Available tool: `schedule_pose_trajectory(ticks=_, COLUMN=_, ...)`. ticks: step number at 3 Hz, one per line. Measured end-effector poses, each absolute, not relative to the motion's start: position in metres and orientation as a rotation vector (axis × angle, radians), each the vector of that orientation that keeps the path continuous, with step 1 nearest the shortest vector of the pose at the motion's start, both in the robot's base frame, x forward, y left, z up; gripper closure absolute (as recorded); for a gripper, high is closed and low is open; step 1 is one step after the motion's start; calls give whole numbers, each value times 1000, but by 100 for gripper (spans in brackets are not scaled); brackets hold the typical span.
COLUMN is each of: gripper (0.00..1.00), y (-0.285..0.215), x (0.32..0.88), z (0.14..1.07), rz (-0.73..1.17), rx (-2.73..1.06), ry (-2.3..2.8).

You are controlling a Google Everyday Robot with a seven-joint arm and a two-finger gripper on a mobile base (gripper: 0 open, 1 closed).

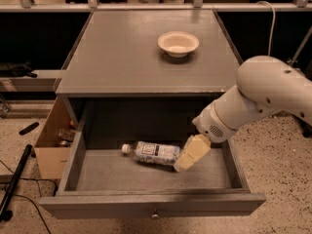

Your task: Pick blue plastic bottle from top drawer and place on counter

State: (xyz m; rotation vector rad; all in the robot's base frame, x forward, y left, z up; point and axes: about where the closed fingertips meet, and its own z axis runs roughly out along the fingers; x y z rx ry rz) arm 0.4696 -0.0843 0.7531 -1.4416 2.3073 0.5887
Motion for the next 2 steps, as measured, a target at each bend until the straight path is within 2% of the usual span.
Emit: schedule_pose_trajectory(ticks=2, gripper=0, y=-49, x=477, z=710, rz=590, rx=-1419, ry=2280)
